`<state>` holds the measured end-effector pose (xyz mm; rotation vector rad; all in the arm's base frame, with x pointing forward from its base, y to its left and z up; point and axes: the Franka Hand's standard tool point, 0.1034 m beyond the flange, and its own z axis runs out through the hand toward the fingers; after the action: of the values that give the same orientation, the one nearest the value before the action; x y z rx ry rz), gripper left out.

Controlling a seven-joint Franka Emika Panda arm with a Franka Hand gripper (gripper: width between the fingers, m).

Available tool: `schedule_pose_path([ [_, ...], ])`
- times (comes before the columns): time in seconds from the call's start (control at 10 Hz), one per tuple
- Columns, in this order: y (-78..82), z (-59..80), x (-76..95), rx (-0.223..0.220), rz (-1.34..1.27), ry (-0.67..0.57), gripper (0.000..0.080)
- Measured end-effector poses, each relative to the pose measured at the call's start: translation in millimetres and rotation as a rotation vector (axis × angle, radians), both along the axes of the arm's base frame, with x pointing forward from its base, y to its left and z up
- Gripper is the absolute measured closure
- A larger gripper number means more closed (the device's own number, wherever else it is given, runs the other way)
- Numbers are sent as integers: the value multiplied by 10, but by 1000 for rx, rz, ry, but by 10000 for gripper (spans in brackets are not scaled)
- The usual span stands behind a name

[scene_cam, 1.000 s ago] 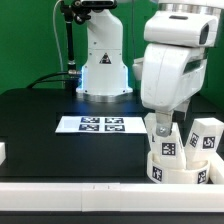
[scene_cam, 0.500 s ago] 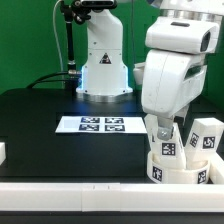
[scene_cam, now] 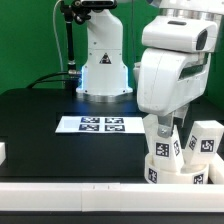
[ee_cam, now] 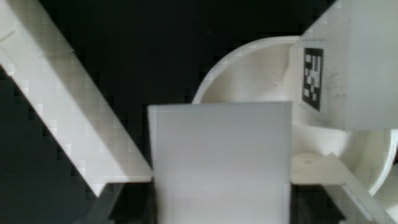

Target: Assemble stool

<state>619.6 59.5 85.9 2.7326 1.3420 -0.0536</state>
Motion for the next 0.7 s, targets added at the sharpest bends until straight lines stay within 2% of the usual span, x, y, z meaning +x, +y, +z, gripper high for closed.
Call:
schedule_pose_path([
  [0.3,0,0,0,2,-186,-19,462],
  [0.7,-9,-1,-13,9,-658,-59,461],
])
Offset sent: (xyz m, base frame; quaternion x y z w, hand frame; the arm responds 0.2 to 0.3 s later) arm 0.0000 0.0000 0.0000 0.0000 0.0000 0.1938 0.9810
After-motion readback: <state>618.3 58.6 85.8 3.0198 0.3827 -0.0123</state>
